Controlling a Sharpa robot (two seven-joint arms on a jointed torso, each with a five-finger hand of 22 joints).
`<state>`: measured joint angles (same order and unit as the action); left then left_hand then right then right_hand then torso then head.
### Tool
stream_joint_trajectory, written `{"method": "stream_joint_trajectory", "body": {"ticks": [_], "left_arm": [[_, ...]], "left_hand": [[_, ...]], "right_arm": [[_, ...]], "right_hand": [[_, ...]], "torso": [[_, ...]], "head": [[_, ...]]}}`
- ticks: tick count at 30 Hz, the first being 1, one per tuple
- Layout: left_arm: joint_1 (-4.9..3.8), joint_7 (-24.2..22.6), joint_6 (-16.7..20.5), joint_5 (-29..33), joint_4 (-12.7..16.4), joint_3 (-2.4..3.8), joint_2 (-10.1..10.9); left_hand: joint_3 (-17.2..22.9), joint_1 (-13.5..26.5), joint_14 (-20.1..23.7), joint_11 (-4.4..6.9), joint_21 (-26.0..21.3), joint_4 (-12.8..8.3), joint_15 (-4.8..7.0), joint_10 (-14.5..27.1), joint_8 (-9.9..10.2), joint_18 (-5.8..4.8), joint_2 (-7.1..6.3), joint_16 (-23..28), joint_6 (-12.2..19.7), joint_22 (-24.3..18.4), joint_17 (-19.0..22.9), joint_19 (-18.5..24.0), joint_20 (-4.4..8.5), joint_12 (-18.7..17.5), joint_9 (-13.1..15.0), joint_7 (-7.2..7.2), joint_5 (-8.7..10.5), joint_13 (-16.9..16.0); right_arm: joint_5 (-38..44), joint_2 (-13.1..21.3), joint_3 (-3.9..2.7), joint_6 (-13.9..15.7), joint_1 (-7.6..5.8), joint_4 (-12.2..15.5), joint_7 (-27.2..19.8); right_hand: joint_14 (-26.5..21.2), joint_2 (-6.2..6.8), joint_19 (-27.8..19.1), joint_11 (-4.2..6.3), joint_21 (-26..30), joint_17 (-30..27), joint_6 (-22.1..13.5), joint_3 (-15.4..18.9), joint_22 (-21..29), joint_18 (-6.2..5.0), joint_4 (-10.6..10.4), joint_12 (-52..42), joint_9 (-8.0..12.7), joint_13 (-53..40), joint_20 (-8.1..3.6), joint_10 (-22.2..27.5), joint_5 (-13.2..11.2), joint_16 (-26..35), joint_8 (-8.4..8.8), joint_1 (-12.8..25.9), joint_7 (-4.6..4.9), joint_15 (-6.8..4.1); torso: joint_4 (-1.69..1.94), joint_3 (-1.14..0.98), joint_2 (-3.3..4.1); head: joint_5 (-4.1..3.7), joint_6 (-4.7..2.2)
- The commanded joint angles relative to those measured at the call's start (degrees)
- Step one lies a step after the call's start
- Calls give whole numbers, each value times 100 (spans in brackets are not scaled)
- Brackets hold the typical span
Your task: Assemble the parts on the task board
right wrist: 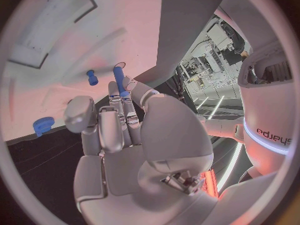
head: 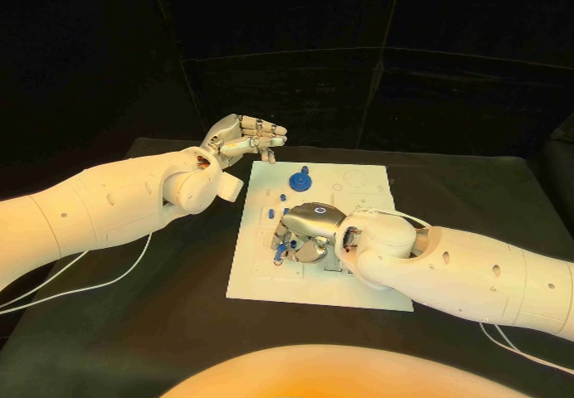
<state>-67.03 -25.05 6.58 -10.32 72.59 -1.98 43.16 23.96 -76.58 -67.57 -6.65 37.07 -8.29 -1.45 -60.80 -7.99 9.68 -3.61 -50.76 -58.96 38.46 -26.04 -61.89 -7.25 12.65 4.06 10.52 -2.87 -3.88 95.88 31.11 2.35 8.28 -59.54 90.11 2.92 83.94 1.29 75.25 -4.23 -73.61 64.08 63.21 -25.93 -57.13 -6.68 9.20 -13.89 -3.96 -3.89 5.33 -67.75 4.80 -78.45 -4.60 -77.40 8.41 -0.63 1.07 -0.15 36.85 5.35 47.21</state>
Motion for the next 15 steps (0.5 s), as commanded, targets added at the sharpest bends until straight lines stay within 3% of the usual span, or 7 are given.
{"method": "stream_joint_trajectory", "body": {"ticks": [1,15], "left_arm": [[-8,-16,-70,22,0,5,-8],[-8,-7,-91,22,-11,5,-21]], "left_hand": [[-27,-9,17,-5,-28,-7,-7,28,-12,80,53,13,-2,-9,7,33,13,28,-2,15,6,3],[-27,-9,17,-5,-28,-7,-7,28,-12,80,53,13,-2,-9,7,33,13,28,-2,15,6,3]], "right_arm": [[32,1,13,-38,9,26,-47],[69,15,13,-55,12,31,-12]], "right_hand": [[181,3,-23,11,-2,5,29,-18,2,31,-4,20,-7,-5,19,-42,25,-19,-28,-2,21,5],[181,2,-23,12,-3,8,33,-20,-1,31,-6,22,-8,-6,18,-46,29,-20,-29,0,19,4]], "torso": [[-3,-1,0],[-2,-1,2]], "head": [[4,0],[-10,-5]]}}
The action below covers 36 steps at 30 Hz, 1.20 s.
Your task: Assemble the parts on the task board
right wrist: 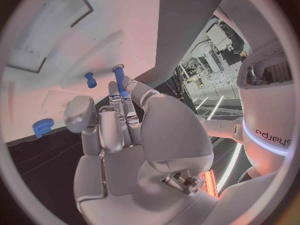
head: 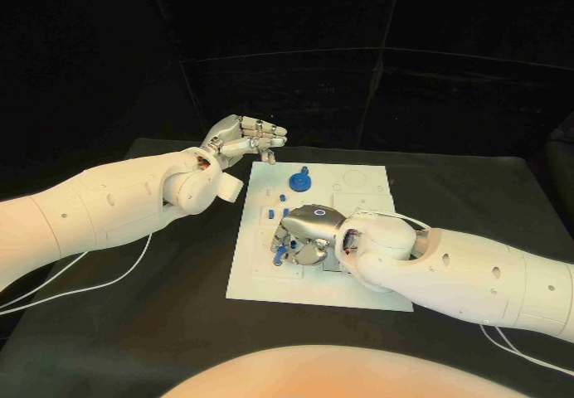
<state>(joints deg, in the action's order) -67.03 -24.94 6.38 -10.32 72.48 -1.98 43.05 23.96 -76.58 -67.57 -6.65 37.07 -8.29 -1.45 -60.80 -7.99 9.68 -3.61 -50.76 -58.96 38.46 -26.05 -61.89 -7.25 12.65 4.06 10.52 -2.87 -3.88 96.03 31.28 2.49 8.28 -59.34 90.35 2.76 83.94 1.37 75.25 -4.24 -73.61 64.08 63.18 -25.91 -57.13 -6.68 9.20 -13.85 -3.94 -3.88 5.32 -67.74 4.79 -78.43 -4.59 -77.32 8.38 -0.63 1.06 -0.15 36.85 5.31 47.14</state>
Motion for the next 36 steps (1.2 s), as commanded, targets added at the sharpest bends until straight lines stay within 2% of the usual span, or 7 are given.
{"method": "stream_joint_trajectory", "body": {"ticks": [1,11,13,19,22,25,36], "left_arm": [[-8,-17,-71,22,0,5,-10],[-8,-13,-73,22,0,5,-10],[-8,-12,-74,22,1,5,-9],[-8,-10,-76,22,2,5,-6],[-8,-8,-77,22,4,5,-4],[-8,-5,-76,22,5,5,-3],[-8,3,-86,22,4,5,-1]], "left_hand": [[-27,-10,17,-5,-28,-7,-6,28,-12,80,53,13,-2,-9,7,33,13,28,-2,15,6,3],[-27,-10,17,-5,-28,-7,-6,28,-12,80,53,13,-2,-9,7,33,13,28,-2,15,6,3],[-27,-10,17,-5,-28,-7,-6,28,-12,80,53,13,-2,-9,7,33,13,28,-2,15,6,3],[-36,-8,20,-10,-31,-6,-9,38,-10,78,60,13,6,-12,22,37,12,33,-4,22,7,5],[-36,-8,20,-10,-31,-6,-9,38,-10,78,60,13,6,-12,22,37,12,33,-4,22,7,5],[-36,-8,20,-10,-31,-6,-9,38,-10,78,60,13,6,-12,22,37,12,33,-4,22,7,5],[-36,-8,20,-10,-31,-6,-9,38,-10,78,60,13,6,-12,22,37,12,33,-4,22,7,5]], "right_arm": [[57,-1,-1,-67,-7,8,8],[260,-45,2,-341,-7,-2,235],[307,-46,43,-358,-8,8,283],[387,-62,117,-278,-8,18,360],[399,-83,128,-229,-8,7,346],[398,-102,134,-190,-8,-6,307],[325,-119,140,-41,-8,-12,199]], "right_hand": [[181,-6,-23,13,-3,8,36,-21,-1,31,-6,17,-10,-7,19,-46,30,-23,-30,-8,22,4],[160,105,-92,-23,57,-60,-80,38,106,13,-61,146,10,12,34,47,32,9,51,137,54,29],[159,114,-96,-27,61,-65,-89,42,112,12,-63,155,10,13,37,53,32,12,55,145,57,31],[157,136,-98,-36,62,-68,-114,49,112,12,-66,182,12,15,42,73,40,14,67,160,65,38],[106,227,-227,-135,201,-264,-335,74,358,-27,-106,381,32,42,91,389,48,114,116,257,150,116],[76,318,-290,-184,277,-373,-496,128,476,-49,-136,480,32,40,139,594,46,174,114,331,157,156],[72,412,-298,-193,311,-398,-674,256,513,-62,-183,484,27,25,161,706,85,191,111,398,138,169]], "torso": [[1,0,2],[1,2,0],[2,3,1],[0,-1,2],[0,1,6],[-1,1,6],[0,0,2]], "head": [[-7,4],[-11,12],[-13,14],[-13,13],[-13,8],[-14,9],[-12,11]]}}
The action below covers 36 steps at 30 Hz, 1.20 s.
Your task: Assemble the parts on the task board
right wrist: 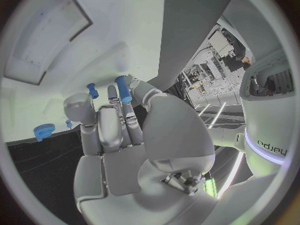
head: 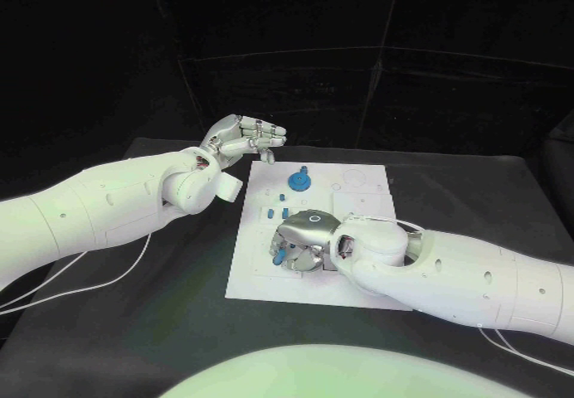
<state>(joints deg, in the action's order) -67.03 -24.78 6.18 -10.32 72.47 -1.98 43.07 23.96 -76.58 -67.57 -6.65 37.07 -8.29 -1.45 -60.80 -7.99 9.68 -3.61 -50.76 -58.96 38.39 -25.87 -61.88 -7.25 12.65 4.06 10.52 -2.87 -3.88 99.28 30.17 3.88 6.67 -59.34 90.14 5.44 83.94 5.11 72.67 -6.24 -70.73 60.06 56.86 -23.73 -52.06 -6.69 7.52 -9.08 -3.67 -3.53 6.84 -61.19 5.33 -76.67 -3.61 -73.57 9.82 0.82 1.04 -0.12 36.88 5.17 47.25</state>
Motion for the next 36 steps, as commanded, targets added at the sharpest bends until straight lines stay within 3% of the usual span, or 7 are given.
{"method": "stream_joint_trajectory", "body": {"ticks": [1,10,16,26,31,36], "left_arm": [[-8,-12,-67,22,5,5,-3],[-8,-5,-74,22,3,5,-2],[-8,4,-87,22,4,5,1],[-8,11,-94,22,1,5,4],[-8,13,-99,22,-3,5,-2],[-8,16,-102,22,-7,5,-4]], "left_hand": [[-36,-8,21,-10,-31,-7,-9,38,-10,78,60,13,6,-6,5,37,12,33,-4,22,7,5],[-36,-8,21,-10,-31,-7,-9,38,-10,78,60,13,6,-6,5,37,12,33,-4,22,7,5],[-36,-8,21,-10,-31,-7,-9,38,-10,78,60,13,6,-6,5,37,12,33,-4,22,7,5],[-44,-5,24,-12,-34,-6,-12,45,-9,77,60,14,10,-7,13,40,11,35,-4,23,7,6],[-44,-5,24,-12,-34,-6,-12,45,-9,77,60,14,10,-7,13,40,11,35,-4,23,7,6],[-44,-5,24,-12,-34,-6,-12,45,-9,77,60,14,10,-7,13,40,11,35,-4,23,7,6]], "right_arm": [[-7,-9,1,132,-8,11,-76],[-83,9,1,315,-8,48,-117],[0,56,2,326,-8,72,64],[86,121,2,303,-8,85,177],[68,123,2,351,-8,100,124],[37,123,2,466,-8,118,-6]], "right_hand": [[73,42,-40,9,26,4,-58,49,9,-61,-18,4,0,-10,9,54,33,15,13,25,-8,23],[77,65,-18,49,41,-21,-373,249,18,-61,-72,-80,1,-24,-14,80,40,27,13,23,-33,-6],[86,114,2,112,56,-18,-690,502,34,-61,-142,-180,-4,-21,-67,45,82,27,6,52,-109,-60],[86,89,6,109,71,-33,-724,606,49,-58,-132,-208,-19,-20,-72,99,118,36,-16,-37,-95,-62],[93,-4,22,116,65,-23,-644,599,37,-56,-111,-276,-38,-25,-77,18,120,30,-55,-146,-70,-67],[111,-239,74,178,14,24,-490,334,-48,-44,31,-421,-52,-33,-113,-357,-92,5,-103,-469,-99,-119]], "torso": [[4,-5,0],[0,-5,3],[4,-3,0],[1,-5,2],[-1,-5,0],[3,-4,0]], "head": [[1,-2],[1,-2],[0,4],[6,15],[3,13],[2,15]]}}
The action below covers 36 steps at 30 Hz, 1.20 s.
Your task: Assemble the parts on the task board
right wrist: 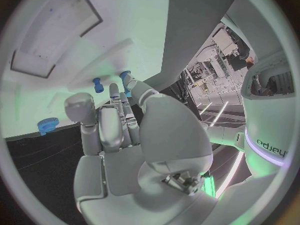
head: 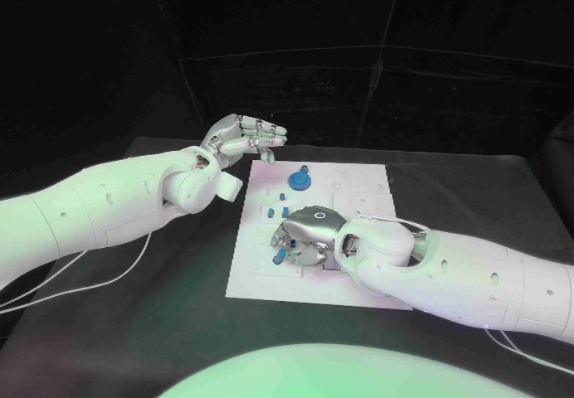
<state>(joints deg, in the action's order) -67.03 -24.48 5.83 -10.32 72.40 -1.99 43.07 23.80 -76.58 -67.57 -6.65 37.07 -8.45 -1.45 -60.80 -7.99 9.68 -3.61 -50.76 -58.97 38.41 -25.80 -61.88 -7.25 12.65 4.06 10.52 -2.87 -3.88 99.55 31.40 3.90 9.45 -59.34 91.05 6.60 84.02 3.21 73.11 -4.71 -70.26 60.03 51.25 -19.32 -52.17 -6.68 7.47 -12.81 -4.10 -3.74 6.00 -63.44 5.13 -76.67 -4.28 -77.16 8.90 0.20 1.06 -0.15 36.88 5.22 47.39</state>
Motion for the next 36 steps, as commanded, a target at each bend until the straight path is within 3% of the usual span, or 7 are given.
{"method": "stream_joint_trajectory", "body": {"ticks": [1,6,11,36], "left_arm": [[-8,-13,-68,22,-1,5,-4],[-8,-7,-70,22,-6,5,-9],[-8,3,-70,22,-10,5,-10],[-8,16,-71,22,-37,5,-12]], "left_hand": [[-28,-5,23,-12,-34,10,-12,45,-9,78,60,14,10,-9,5,40,11,35,-4,23,7,6],[-28,-5,23,-12,-34,10,-12,45,-9,78,60,14,10,-9,5,40,11,35,-4,23,7,6],[-28,-5,23,-12,-34,10,-12,45,-9,78,60,14,10,-9,5,40,11,35,-4,23,7,6],[-33,-3,26,-14,-36,11,-13,51,-8,77,64,14,13,-10,13,42,9,37,-5,24,7,7]], "right_arm": [[1,0,-1,201,-7,31,-146],[-30,0,-1,218,-7,50,-214],[-48,8,-1,225,-7,67,-244],[-159,15,-1,124,-7,84,-283]], "right_hand": [[108,-89,46,51,-53,37,104,-176,-69,-40,74,-87,-10,-20,-44,-250,-120,-2,-44,-174,-24,-76],[114,-159,69,101,-93,31,254,-418,-120,-30,199,-111,-12,-25,-95,-559,-160,-2,-74,-295,-57,-120],[115,-149,70,105,-105,25,318,-511,-132,-27,240,-79,-8,-24,-104,-644,-156,0,-78,-286,-58,-123],[114,-59,53,70,-110,9,377,-627,-127,-27,274,94,9,-1,-90,-631,-140,6,-45,-155,-31,-100]], "torso": [[2,-1,0],[-3,0,0],[-4,1,-2],[-1,1,0]], "head": [[-3,2],[7,3],[11,2],[0,12]]}}
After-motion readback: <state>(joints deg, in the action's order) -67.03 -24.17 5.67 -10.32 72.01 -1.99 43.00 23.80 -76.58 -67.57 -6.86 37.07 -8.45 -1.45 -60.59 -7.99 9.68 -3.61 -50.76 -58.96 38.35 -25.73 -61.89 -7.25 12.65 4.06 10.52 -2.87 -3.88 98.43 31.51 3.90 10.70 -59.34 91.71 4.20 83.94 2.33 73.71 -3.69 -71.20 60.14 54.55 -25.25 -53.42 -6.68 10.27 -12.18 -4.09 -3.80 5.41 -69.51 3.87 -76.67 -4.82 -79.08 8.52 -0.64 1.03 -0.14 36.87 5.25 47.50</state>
